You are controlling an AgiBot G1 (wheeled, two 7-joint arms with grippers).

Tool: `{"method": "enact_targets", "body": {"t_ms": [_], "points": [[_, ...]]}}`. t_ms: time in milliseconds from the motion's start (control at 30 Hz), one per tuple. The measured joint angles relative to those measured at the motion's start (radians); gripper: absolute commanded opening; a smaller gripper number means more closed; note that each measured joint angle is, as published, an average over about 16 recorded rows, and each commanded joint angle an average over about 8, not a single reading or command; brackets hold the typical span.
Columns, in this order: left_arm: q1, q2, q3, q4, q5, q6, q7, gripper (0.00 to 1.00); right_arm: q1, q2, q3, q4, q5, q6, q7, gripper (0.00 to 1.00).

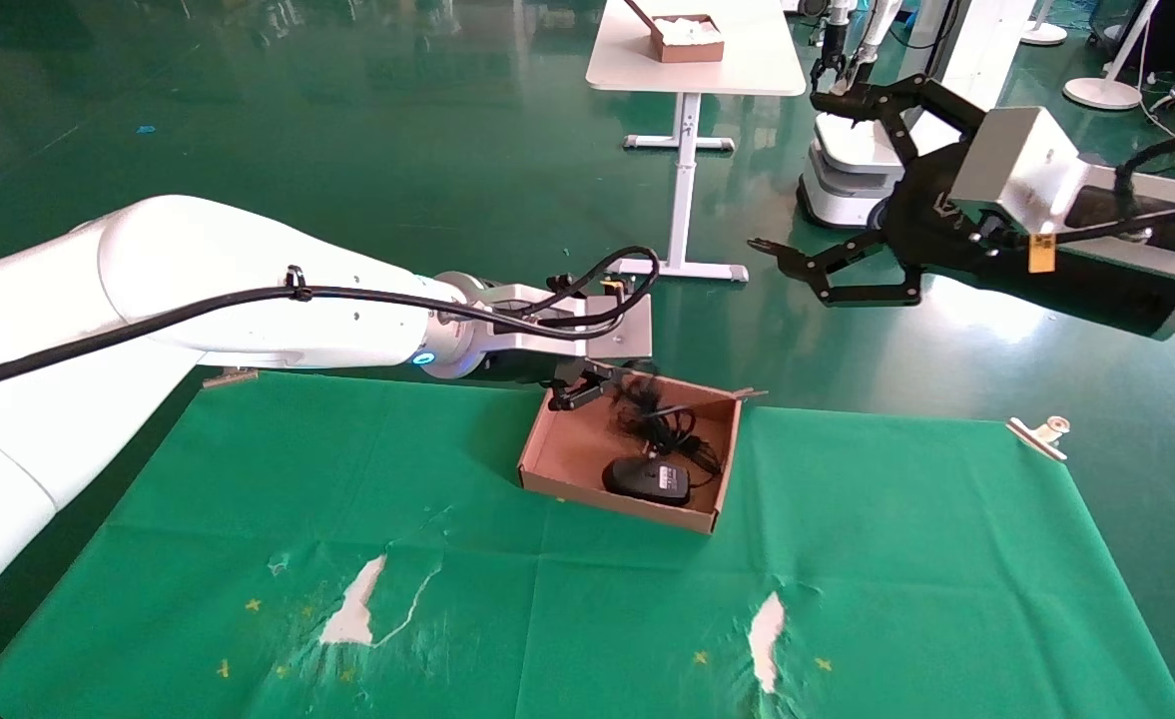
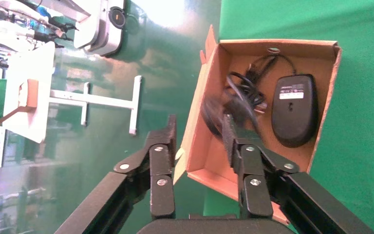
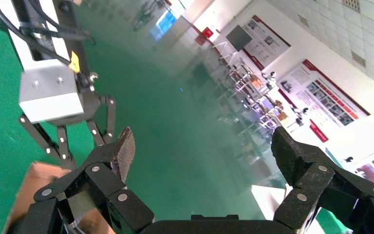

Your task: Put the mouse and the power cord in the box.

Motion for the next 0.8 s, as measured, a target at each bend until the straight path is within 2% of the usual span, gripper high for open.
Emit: {"method": "enact_targets", "body": {"t_ms": [233, 800], "points": [[0.071, -0.068, -0.084, -0.061, -0.073, 0.063, -0.017, 1.00, -0.055, 0.028, 0.006, 0.080, 0.029, -0.006, 0.083, 1.00], [0.297, -0.285, -0.350, -0.257, -0.305, 0.264, -0.072, 1.00, -0.237, 0.121, 0.026, 0.351, 0.125, -0.032, 0.361, 1.00]]}}
